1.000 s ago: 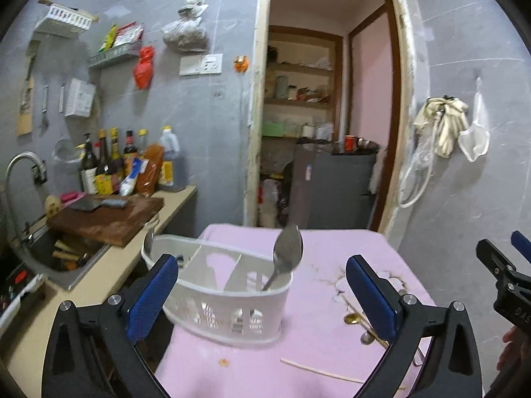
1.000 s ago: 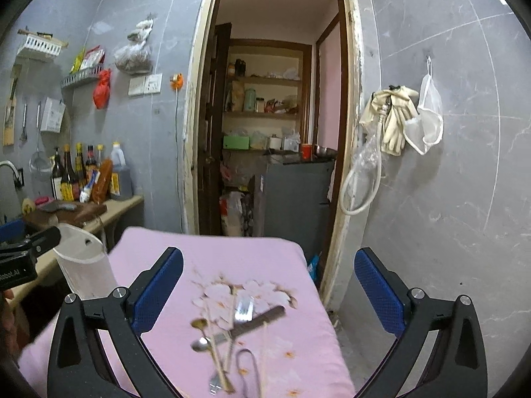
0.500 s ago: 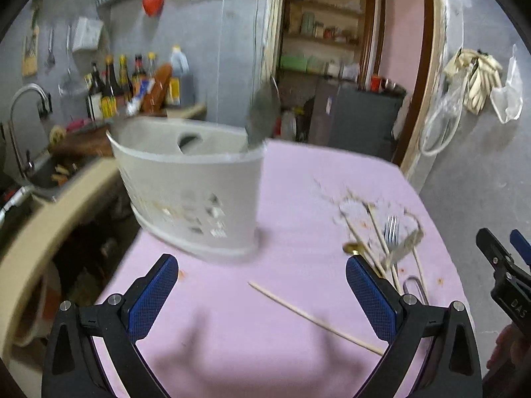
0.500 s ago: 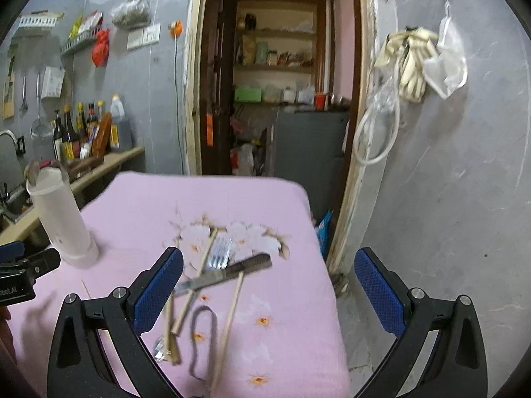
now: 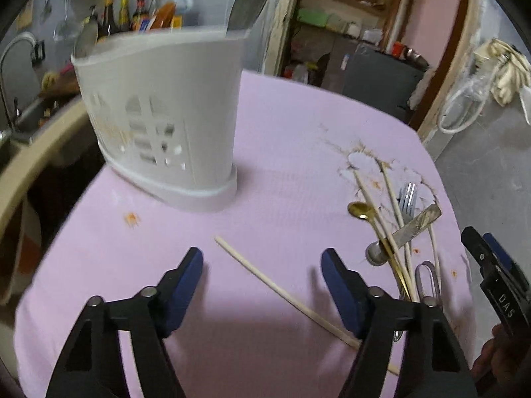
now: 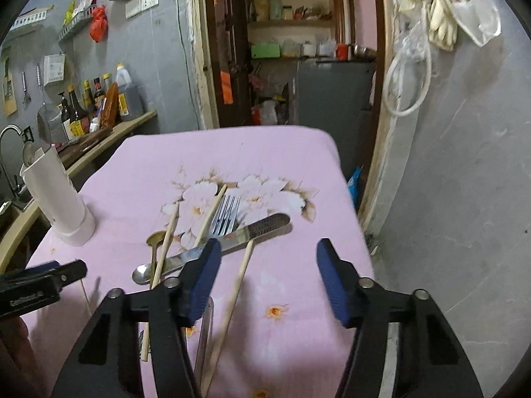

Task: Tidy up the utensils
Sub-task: 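Move the left gripper back to the pile and grasp a wooden chopstick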

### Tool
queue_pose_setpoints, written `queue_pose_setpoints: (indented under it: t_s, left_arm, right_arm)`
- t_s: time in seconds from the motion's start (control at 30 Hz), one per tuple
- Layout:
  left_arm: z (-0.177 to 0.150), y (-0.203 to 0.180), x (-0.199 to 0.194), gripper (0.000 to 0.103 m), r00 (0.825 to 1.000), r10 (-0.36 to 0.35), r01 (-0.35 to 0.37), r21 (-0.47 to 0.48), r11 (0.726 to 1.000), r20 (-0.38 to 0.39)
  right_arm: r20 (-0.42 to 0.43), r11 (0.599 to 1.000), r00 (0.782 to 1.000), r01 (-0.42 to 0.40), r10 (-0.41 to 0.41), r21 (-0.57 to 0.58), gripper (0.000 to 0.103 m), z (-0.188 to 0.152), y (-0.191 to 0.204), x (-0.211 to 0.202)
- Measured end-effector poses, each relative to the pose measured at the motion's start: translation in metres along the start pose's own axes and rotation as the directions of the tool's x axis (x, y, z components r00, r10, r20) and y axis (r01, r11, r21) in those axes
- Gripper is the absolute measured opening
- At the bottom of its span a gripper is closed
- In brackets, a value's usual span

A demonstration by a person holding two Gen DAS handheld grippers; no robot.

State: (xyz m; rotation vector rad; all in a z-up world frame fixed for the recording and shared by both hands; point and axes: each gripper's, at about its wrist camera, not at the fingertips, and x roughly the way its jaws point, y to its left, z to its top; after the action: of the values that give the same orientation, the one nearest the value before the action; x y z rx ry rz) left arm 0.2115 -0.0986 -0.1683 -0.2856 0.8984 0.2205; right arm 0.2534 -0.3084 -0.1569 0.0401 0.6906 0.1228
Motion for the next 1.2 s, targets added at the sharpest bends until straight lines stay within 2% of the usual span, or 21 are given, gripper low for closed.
queue_pose_setpoints:
  t_s: [0.07,0.17,0.2,0.33,0.43,0.47,0.53,0.87,1.03,1.1,1.17,1.2]
  left_arm:
    - [-0.002,0.001,0.010,0.053,0.999,-0.010,0.008,-0.035,0.999,-0.048]
    - [-0.005,-0.004,0.012,0.047,0.999,-0.016,0.014,-0.044,0.999,-0.052]
    - [-0.005,-0.007,0.012,0.040,0.998,-0.020,0.018,-0.038,0.999,-0.054]
    - [-0.004,-0.018,0.018,0.026,0.997,-0.042,0.040,-0.028,0.999,-0.067]
    - [-0.001,-0.023,0.022,0.023,0.997,-0.047,0.045,-0.034,0.998,-0.065]
    - [0.001,-0.024,0.023,0.016,0.996,-0.060,0.058,-0.034,0.998,-0.065]
    - [0.004,-0.029,0.025,0.010,0.995,-0.074,0.073,-0.018,0.997,-0.070]
    - [0.011,-0.052,0.033,0.010,0.974,-0.187,0.198,0.075,0.977,-0.128]
    - [0.019,-0.053,0.037,0.010,0.969,-0.181,0.199,0.093,0.976,-0.169]
    - [0.021,-0.051,0.038,0.010,0.967,-0.173,0.191,0.080,0.978,-0.186]
    - [0.022,-0.051,0.039,0.011,0.966,-0.166,0.184,0.078,0.980,-0.196]
    - [0.023,-0.053,0.040,0.011,0.967,-0.158,0.177,0.079,0.981,-0.200]
  right_arm:
    - [-0.014,1.000,1.000,-0.013,0.013,0.004,0.043,-0.003,0.000,0.005]
    - [-0.042,1.000,0.999,-0.031,0.031,0.004,0.039,-0.005,0.001,0.011]
    - [-0.050,0.999,0.998,-0.035,0.035,0.004,0.039,-0.005,0.001,0.013]
    - [-0.103,0.999,0.994,-0.044,0.045,0.012,0.033,-0.006,0.001,0.024]
    - [-0.130,0.998,0.990,-0.056,0.058,0.016,0.027,-0.007,0.001,0.031]
    - [-0.140,0.998,0.988,-0.063,0.064,0.015,0.027,-0.007,0.002,0.033]
    - [-0.156,0.997,0.985,-0.072,0.073,0.012,0.027,-0.008,0.003,0.037]
    - [-0.219,0.996,0.971,-0.087,0.090,0.025,0.027,0.005,0.007,0.062]
    - [-0.264,0.998,0.962,-0.062,0.062,0.008,0.026,0.009,0.015,0.071]
    - [-0.273,0.999,0.961,-0.054,0.053,0.001,0.021,0.008,0.018,0.070]
    - [-0.283,0.997,0.956,-0.073,0.079,0.033,0.007,0.009,0.018,0.070]
    - [-0.285,0.994,0.953,-0.086,0.103,0.071,0.007,0.009,0.016,0.069]
